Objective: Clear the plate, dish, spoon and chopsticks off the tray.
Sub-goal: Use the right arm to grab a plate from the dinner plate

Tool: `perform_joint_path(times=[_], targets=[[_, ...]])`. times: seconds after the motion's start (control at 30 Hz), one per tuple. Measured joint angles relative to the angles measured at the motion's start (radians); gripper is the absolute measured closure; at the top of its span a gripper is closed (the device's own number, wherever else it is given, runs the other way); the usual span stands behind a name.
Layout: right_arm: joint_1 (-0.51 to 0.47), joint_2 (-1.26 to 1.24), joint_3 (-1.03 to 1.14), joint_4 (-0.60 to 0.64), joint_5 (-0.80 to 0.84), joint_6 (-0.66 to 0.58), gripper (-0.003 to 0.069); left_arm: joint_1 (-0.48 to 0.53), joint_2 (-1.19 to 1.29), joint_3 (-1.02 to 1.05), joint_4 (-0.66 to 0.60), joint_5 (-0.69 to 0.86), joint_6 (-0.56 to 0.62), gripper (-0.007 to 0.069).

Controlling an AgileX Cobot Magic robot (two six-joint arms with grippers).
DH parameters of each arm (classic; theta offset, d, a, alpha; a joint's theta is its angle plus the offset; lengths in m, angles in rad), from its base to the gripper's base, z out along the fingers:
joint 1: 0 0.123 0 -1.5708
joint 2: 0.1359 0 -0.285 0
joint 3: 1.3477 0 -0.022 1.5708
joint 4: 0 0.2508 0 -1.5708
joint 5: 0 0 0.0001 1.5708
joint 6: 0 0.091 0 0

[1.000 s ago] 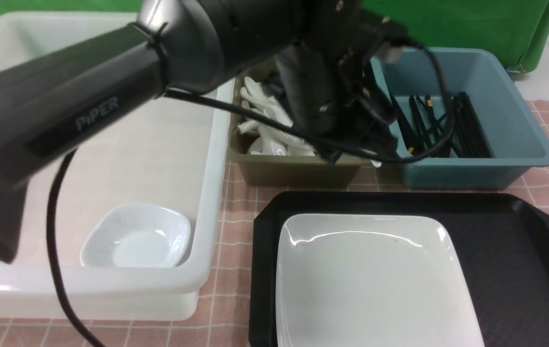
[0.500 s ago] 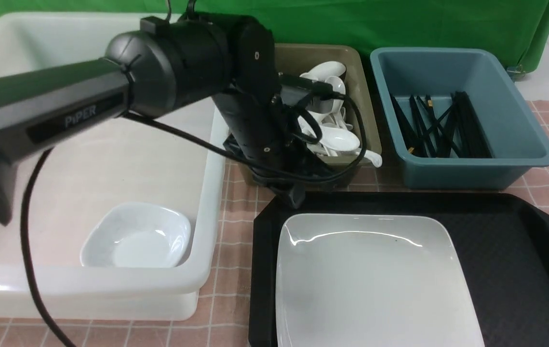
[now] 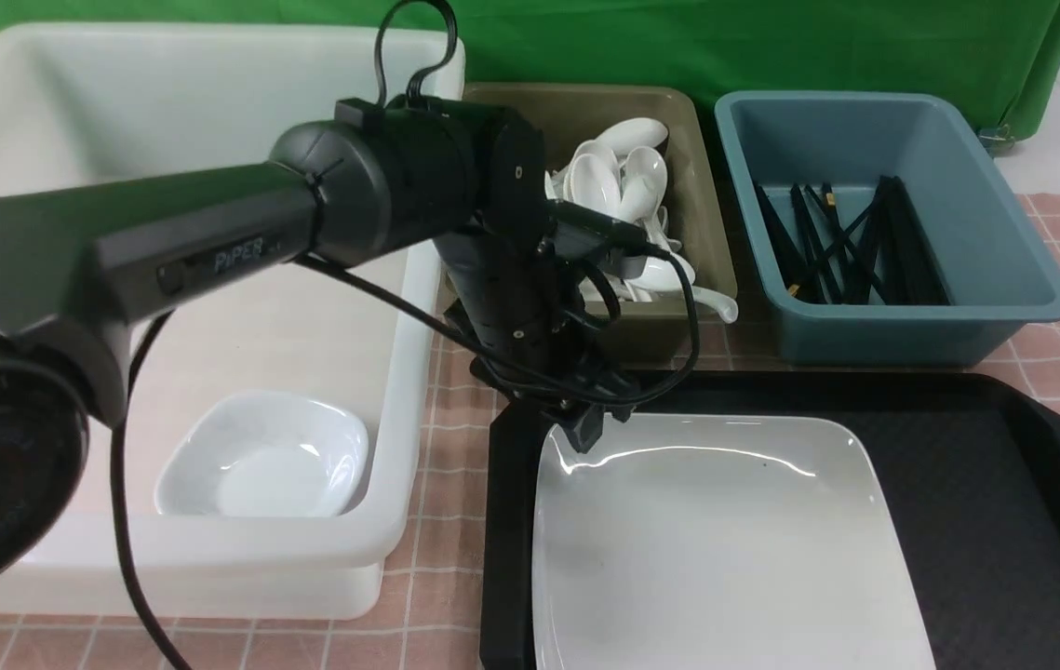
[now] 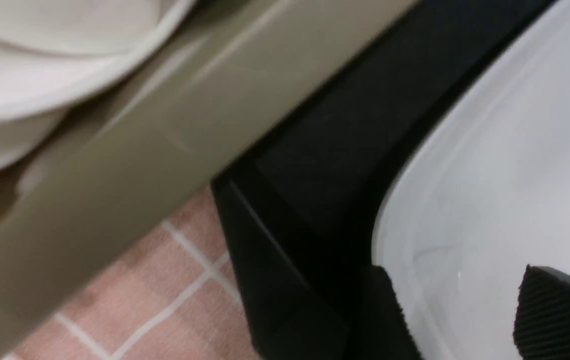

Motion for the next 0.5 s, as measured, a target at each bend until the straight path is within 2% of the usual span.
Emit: perform_joint_path(times=[0.07,0.1,0.17,0.23,0.3,0.4,0.5], targets=[[0.000,0.000,0.007,-0.002,-0.005,0.000,0.0625,0.000,-0.004,-0.005,0.010,0.001,0.000,0.0302],[0.000,0.000,0.010,-0.007,-0.004,0.008,0.0625,0.000,-0.010,-0.009,0.014,0.001,0.000,0.0352],[0.000,0.001,0.011,-0.007,-0.001,0.016,0.0627,0.000,-0.015,-0.010,0.012,0.016,0.000,0.0387],[0.000,0.020,0.011,-0.032,0.034,0.055,0.0629,-0.001,-0.034,-0.010,0.003,0.078,0.001,0.0503],[0.000,0.056,0.015,-0.090,0.066,0.107,0.0629,-0.003,-0.067,-0.010,0.001,0.123,0.001,0.0583],[0.000,0.138,0.034,-0.167,0.085,0.183,0.0629,-0.004,-0.159,-0.010,0.000,0.148,0.001,0.0624],[-0.013,0.223,0.061,-0.179,0.070,0.220,0.0629,-0.004,-0.280,-0.003,-0.003,0.165,-0.001,0.0631]])
